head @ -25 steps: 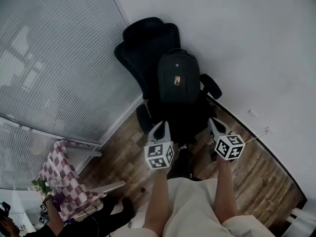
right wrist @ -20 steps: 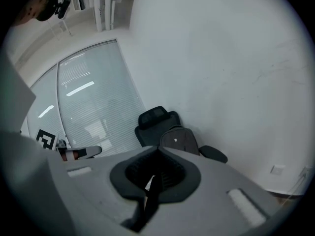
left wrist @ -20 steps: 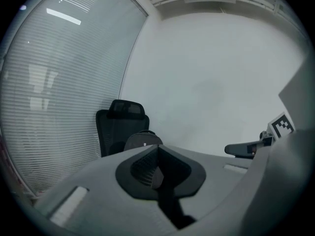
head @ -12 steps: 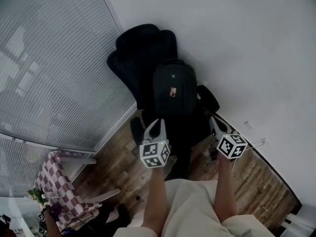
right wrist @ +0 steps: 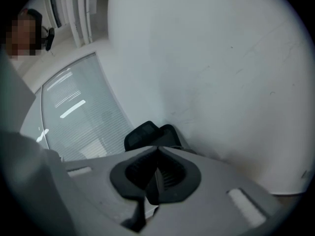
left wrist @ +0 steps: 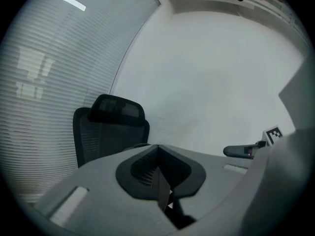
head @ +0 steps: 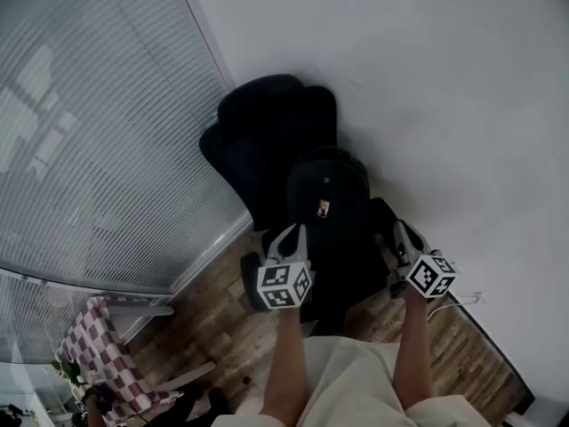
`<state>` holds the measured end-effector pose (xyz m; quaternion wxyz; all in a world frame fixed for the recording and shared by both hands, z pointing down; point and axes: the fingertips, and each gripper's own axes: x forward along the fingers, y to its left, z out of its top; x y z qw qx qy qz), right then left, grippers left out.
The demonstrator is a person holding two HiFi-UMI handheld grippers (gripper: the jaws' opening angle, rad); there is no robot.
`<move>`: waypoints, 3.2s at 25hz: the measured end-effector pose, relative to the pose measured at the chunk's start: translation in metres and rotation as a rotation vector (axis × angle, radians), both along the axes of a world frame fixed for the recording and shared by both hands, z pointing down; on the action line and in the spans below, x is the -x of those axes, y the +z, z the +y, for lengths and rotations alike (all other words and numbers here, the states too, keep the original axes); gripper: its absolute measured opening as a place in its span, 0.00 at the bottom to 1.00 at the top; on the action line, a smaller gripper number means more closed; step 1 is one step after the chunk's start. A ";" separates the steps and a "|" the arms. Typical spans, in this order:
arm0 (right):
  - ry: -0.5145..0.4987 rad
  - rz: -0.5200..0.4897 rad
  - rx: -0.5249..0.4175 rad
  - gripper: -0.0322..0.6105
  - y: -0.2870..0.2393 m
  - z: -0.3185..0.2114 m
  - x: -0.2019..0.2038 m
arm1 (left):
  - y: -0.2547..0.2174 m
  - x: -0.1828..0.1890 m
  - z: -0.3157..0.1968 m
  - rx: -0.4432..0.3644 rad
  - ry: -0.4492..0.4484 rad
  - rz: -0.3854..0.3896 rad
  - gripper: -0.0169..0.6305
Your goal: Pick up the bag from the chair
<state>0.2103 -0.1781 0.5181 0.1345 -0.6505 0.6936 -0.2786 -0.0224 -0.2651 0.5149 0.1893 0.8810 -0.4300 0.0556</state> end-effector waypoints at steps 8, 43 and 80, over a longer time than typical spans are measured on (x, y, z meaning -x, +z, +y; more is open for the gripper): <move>-0.022 0.026 0.014 0.05 0.011 -0.082 -0.021 | 0.021 -0.016 -0.089 0.042 0.008 -0.073 0.04; -0.558 0.299 0.418 0.48 0.285 -0.207 -0.056 | 0.335 0.003 -0.172 0.317 0.167 -0.280 0.25; -0.566 0.407 0.291 0.29 0.236 -0.223 0.029 | 0.326 0.003 -0.174 0.391 0.201 -0.200 0.37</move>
